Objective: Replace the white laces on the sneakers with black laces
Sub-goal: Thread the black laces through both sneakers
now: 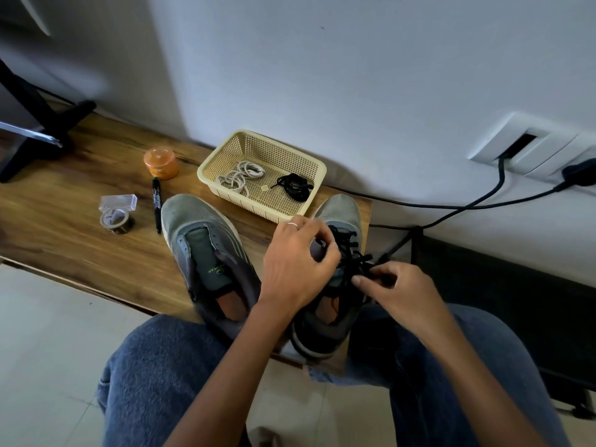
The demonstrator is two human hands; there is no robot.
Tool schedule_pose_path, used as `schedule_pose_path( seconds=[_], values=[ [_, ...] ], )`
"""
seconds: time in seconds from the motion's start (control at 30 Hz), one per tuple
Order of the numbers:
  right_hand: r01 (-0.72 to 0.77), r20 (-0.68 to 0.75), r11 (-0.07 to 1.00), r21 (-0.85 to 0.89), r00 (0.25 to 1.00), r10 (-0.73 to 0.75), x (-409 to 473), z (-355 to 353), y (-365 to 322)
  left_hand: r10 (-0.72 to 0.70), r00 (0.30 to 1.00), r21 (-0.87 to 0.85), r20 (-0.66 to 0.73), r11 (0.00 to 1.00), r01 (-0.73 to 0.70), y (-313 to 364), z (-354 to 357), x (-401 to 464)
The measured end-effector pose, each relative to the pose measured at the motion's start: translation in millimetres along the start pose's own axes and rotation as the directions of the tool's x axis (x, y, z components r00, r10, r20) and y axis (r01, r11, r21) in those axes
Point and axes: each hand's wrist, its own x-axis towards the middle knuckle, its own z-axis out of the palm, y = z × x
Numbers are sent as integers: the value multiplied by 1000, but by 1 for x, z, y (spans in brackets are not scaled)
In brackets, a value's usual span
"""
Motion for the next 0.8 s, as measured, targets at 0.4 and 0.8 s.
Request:
schedule_pose_path(
  seconds=[0.4, 0.8],
  values=[
    [61, -181, 977, 206, 983, -24, 18, -4, 0, -82, 973, 98, 215, 993, 62, -8, 0, -6],
    [540, -372, 757, 368, 832, -412, -4, -69, -62, -158, 972, 16, 174, 987, 158, -9, 4, -4]
  ],
)
